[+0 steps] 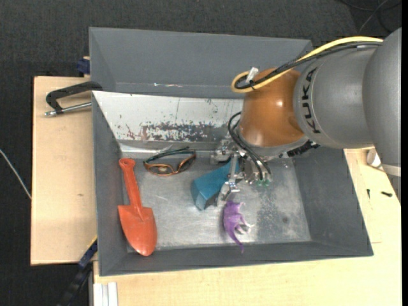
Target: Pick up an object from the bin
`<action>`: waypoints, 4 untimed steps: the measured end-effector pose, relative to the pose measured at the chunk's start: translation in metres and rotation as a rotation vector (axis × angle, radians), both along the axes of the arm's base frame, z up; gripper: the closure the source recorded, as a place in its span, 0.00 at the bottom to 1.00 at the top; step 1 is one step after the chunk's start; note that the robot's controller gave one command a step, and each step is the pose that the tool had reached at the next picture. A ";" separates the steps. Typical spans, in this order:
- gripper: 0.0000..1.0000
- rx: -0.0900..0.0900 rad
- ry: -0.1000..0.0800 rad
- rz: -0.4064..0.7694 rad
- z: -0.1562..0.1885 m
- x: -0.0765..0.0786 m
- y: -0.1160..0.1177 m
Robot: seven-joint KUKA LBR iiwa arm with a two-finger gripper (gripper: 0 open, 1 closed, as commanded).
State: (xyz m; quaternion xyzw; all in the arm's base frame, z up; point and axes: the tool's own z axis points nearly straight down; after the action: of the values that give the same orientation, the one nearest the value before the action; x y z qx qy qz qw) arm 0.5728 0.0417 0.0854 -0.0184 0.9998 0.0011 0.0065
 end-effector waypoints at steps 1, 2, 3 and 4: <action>0.00 0.000 0.006 0.024 -0.010 0.011 -0.007; 0.00 -0.001 0.008 0.059 0.016 0.004 -0.009; 0.00 -0.001 0.010 0.025 -0.009 0.012 -0.007; 1.00 0.001 0.012 0.197 -0.009 0.018 -0.007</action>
Offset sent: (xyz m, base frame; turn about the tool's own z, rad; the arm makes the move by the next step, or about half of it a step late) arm 0.0020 -0.0102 0.0146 -0.0592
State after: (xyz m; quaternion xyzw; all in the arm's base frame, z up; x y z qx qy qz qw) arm 0.5907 0.0350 0.0767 -0.1167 0.9932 0.0025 0.0006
